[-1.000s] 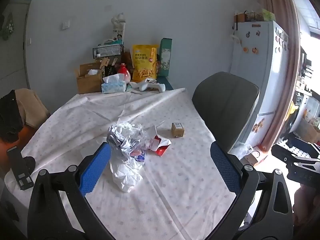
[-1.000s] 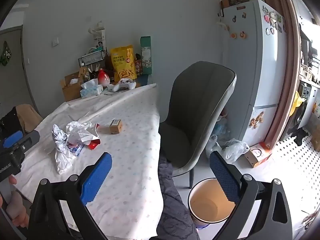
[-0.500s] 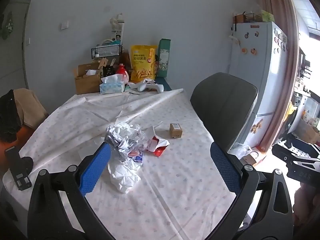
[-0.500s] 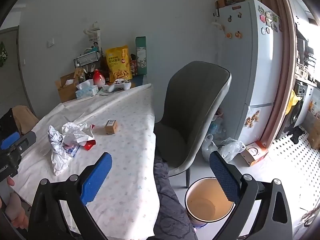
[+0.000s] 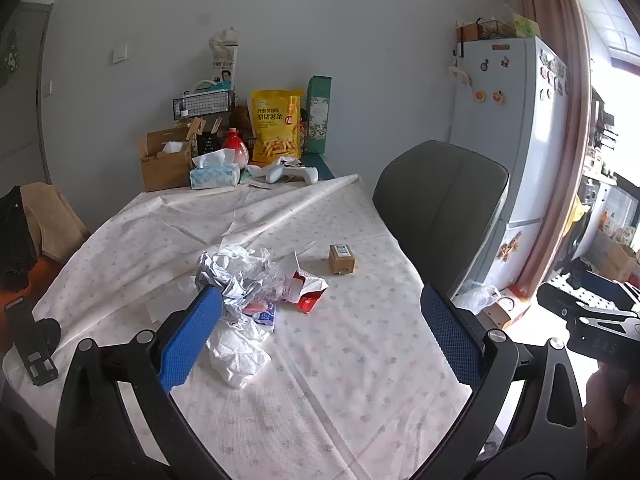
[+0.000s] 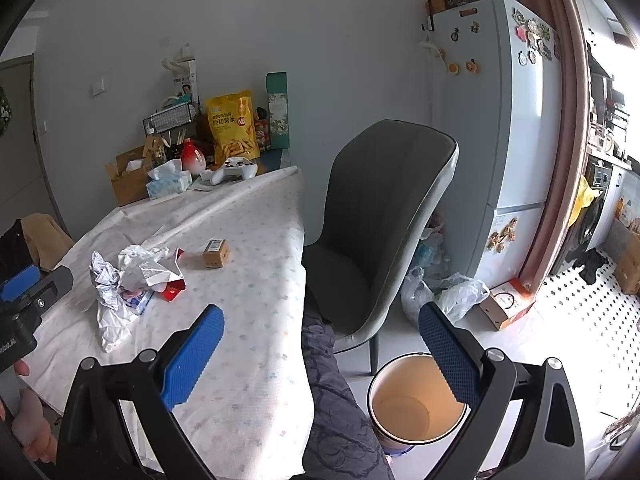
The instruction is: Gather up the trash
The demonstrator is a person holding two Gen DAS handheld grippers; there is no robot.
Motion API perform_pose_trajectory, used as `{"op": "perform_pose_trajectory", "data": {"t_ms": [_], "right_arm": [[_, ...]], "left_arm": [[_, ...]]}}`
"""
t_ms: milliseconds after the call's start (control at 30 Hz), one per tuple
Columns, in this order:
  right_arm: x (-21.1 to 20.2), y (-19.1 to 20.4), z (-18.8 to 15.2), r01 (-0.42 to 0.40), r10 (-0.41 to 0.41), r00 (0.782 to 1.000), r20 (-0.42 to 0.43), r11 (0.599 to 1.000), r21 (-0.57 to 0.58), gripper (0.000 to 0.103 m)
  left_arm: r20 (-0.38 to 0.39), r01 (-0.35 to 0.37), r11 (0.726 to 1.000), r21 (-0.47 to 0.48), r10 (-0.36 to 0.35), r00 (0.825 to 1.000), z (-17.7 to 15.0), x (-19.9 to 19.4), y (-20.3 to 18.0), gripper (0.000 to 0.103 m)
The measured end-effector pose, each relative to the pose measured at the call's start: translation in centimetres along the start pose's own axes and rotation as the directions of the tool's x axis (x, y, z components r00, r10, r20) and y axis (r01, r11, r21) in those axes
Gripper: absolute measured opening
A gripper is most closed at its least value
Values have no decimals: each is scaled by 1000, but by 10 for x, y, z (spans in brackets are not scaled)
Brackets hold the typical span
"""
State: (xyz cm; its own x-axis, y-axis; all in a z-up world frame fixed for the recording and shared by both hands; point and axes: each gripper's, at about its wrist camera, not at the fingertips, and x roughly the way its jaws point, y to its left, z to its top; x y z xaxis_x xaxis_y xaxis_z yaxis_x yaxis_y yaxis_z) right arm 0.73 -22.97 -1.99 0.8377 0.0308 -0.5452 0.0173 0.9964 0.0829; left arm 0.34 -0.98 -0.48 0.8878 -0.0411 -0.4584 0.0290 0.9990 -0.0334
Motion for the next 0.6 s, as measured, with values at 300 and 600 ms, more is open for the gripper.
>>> {"op": "perform_pose_trajectory", "data": {"t_ms": [300, 600], "right_arm": [[-3, -2, 0, -26, 26, 1000, 2, 1000, -1, 96], [-5, -7, -2, -17, 17, 1000, 13, 1000, 12, 96]], "left_arm": [[30, -19, 999, -32, 20, 999, -1, -9, 1, 99], [50, -27, 997, -69, 30, 998, -7, -13, 13, 99]]}}
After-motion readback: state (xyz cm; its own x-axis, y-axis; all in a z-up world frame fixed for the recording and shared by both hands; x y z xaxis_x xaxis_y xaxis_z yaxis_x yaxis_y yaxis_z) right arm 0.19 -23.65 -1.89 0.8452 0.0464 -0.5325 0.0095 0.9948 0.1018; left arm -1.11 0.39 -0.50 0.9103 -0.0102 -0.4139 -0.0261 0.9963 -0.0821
